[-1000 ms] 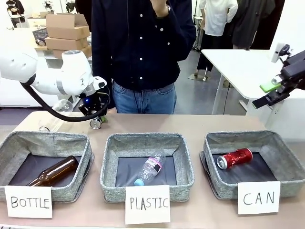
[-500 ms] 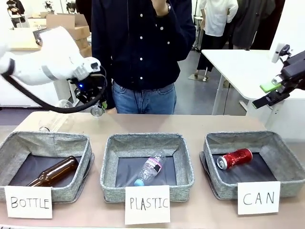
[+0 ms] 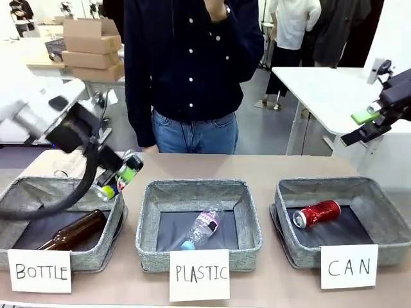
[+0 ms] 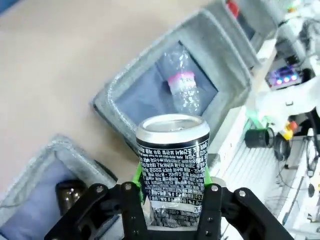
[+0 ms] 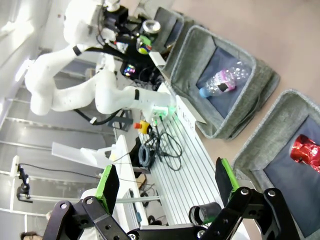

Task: Sort the can waste into the basket.
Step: Pick up the can waste from the table and place it in the right Fabric basket.

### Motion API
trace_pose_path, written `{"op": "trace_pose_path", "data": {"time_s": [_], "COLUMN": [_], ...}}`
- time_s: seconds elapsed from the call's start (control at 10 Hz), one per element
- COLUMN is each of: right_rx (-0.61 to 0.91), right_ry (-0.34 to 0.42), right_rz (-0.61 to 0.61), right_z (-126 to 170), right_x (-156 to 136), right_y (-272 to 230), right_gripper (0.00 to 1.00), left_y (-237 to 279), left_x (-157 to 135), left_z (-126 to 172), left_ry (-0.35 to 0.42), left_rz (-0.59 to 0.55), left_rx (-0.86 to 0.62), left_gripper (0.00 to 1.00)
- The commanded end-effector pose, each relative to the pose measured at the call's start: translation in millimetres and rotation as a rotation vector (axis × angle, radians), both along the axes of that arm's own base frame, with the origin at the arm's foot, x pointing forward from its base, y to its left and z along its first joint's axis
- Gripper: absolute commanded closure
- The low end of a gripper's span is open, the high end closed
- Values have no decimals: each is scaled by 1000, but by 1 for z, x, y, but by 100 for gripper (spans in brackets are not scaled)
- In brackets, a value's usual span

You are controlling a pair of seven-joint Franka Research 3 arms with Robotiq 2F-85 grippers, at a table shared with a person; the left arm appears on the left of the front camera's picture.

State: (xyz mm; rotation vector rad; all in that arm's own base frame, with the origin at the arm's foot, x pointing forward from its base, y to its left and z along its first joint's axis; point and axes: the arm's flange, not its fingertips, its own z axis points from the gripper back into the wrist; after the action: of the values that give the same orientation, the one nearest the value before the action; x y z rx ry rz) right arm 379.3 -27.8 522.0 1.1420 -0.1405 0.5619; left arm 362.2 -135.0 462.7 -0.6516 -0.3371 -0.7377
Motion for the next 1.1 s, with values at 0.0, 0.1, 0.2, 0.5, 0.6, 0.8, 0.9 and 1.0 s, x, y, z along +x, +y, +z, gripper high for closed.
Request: {"op": "trace_pose_path", "data": {"time_s": [0.0,0.1,0.2,0.5,0.6,0.8,0.9,1.0], "right_rx": [0,0,0,-157,-196,-132,-101,-29], "right_ry": [-17,-17,-17,-100,-126,-127,-103,-103], "right_rz": [15,15,15,-155,-250,-443,-531,-587], "right_z": [-1,-1,-1,58,72,73,61,45], "right_x": [-1,-1,-1,-17,-35,-86,-112,-140], "right_y": [-2,-2,-2,-31,-61,-130,-158,-179], "right_gripper": [0,0,0,0,0,0,0,0], "left_y": [-21,-21,-21,-138,-198,-295,-333,-374], "left_x": [61,61,61,63,57,26,10,-3], "left_z": [22,22,22,31,40,42,37,28], "left_ry": [65,65,65,-163,-226,-371,-469,-502], "left_rz": [163,163,163,-167,-297,-502,-553,-624], "left_rx": [37,37,37,-66,-71,-89,-142,-230], "left_gripper": [100,100,100,56,56,56,56,56]}}
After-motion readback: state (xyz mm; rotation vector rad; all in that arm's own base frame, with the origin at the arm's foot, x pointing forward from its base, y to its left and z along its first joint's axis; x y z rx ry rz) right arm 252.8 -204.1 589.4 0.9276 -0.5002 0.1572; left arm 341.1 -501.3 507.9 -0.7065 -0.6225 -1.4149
